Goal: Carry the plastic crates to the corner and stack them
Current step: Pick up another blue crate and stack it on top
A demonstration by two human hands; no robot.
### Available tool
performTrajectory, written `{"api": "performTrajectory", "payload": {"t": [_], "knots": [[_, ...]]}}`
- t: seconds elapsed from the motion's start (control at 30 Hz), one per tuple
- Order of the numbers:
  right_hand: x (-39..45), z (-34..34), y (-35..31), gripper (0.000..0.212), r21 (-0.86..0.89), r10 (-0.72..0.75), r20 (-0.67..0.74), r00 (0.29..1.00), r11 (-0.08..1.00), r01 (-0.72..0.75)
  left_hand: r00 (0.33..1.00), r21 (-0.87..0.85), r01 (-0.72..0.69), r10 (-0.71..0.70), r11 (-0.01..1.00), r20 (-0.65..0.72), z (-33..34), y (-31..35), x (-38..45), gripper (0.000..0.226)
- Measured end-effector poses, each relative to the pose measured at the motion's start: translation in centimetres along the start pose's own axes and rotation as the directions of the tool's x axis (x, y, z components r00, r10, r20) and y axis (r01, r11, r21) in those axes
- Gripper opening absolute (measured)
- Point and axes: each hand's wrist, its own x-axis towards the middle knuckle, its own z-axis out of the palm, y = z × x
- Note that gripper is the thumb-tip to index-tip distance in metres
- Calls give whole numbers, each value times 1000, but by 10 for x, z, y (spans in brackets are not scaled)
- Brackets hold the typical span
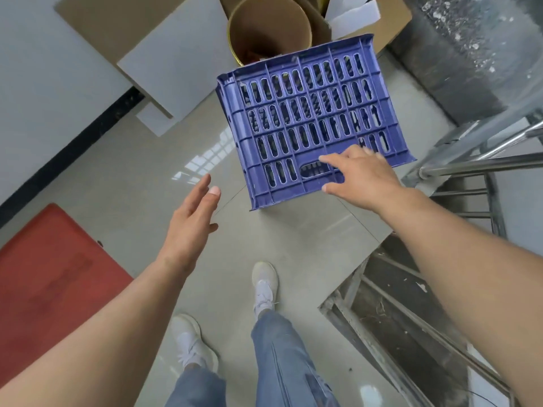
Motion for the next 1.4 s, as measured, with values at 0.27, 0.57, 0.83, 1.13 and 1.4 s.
{"api": "performTrajectory", "payload": {"t": [0.27, 0.57, 0.83, 1.13, 1.4], "knots": [[27, 32, -2, 64, -140, -45, 95, 995, 988, 58, 1000, -48, 19, -19, 999, -19, -1, -33, 28, 46], [15, 63, -47, 63, -30, -35, -25, 999, 999, 34, 998, -98, 11, -17, 995, -61, -27, -69, 43, 46], [-10, 102, -139, 52, 46, 8, -107, 994, 999, -3, 996, -201, 40, -56, 979, -75, -90, -111, 41, 46], [-20, 155, -247, 48, 119, 159, -247, 956, 984, -133, 984, -338, 90, -137, 937, -117, -200, -183, 43, 46], [-30, 184, -313, 50, 224, 159, -351, 923, 971, -82, 967, -383, 67, -155, 921, -203, -265, -237, 33, 47]]}}
